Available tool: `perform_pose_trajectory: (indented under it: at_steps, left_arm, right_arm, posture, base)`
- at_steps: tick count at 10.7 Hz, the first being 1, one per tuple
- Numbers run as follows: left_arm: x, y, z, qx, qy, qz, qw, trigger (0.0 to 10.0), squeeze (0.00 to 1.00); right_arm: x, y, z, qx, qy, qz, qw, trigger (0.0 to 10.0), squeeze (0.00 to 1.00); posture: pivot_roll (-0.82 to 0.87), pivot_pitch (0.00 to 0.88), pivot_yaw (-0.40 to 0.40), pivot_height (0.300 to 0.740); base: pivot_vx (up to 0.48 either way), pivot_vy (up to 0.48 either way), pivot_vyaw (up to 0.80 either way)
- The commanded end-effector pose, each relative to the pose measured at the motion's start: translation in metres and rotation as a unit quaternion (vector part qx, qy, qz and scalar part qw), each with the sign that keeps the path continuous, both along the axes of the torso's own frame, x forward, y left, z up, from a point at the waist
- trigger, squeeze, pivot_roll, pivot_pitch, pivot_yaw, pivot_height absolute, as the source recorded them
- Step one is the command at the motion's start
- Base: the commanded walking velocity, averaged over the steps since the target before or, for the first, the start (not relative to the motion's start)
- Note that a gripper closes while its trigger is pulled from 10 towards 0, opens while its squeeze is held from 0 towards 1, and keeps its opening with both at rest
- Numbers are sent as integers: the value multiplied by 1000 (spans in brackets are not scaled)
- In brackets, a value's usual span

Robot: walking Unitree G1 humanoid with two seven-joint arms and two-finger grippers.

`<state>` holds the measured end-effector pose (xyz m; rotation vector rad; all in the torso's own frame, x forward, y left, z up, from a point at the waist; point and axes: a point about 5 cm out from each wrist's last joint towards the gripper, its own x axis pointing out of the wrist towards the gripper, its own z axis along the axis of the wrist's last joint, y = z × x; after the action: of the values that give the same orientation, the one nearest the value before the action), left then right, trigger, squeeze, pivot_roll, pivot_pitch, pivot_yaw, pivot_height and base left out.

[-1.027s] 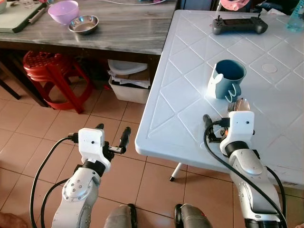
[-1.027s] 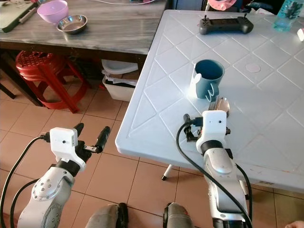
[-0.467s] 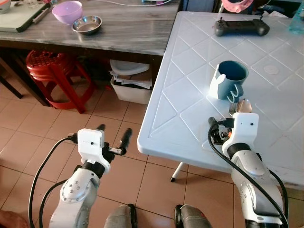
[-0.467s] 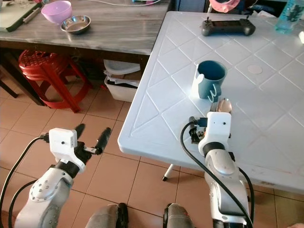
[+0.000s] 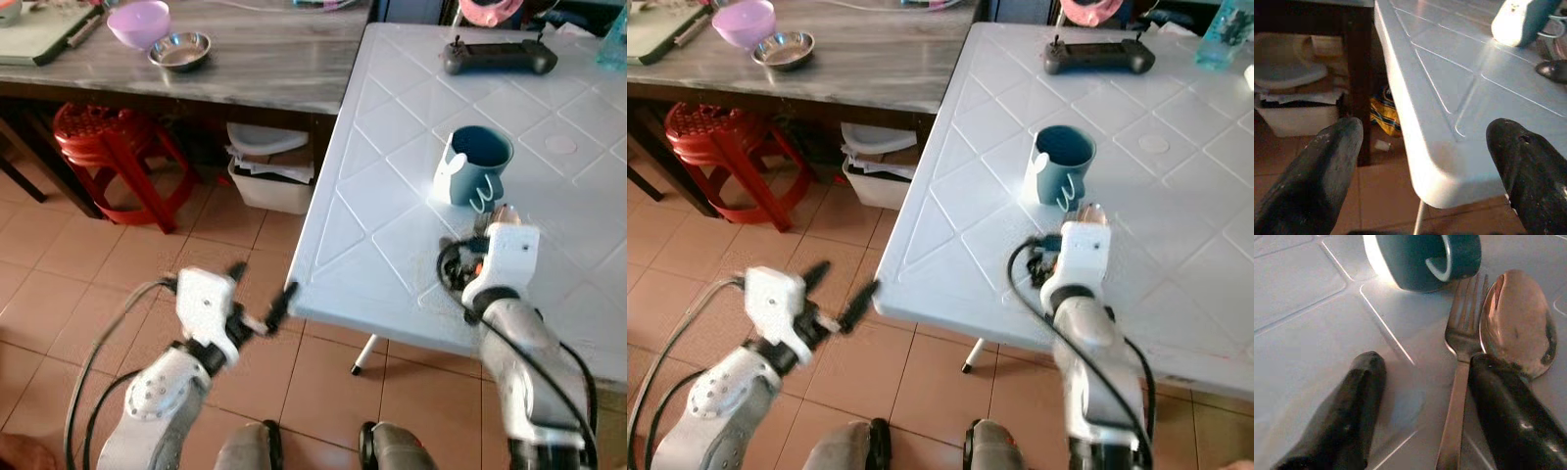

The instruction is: Setting the table

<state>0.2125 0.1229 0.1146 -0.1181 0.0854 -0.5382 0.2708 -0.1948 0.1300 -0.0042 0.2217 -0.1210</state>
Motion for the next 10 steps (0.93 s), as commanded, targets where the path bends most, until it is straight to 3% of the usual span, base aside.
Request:
perform_pose_trajectory:
  at_steps: [1,4,6,10]
  left_arm:
    - [-3,0,3,2,-3,-9,1000,10000,0]
    - [-3,1,0,4,0,-11,1000,10000,0]
    - [-5,1,-2,4,2,-12,1000,10000,0]
    - [-7,-2,-2,6,2,-19,1000,10000,0]
  right_arm:
    - [-4,-3,-21,9,59,-8,998,0,0]
    - [-5,0,-36,32,119,0,992,0,0]
    - [-16,8,-48,43,160,12,986,0,0]
    - [-22,15,-55,55,201,31,978,0,0]
  posture:
    - [19,179,80,740]
    - [22,184,75,740]
    - [20,184,73,740]
    - [22,183,70,740]
  base:
    - [0,0,0]
    - [0,0,0]
    - [0,0,0]
    - [0,0,0]
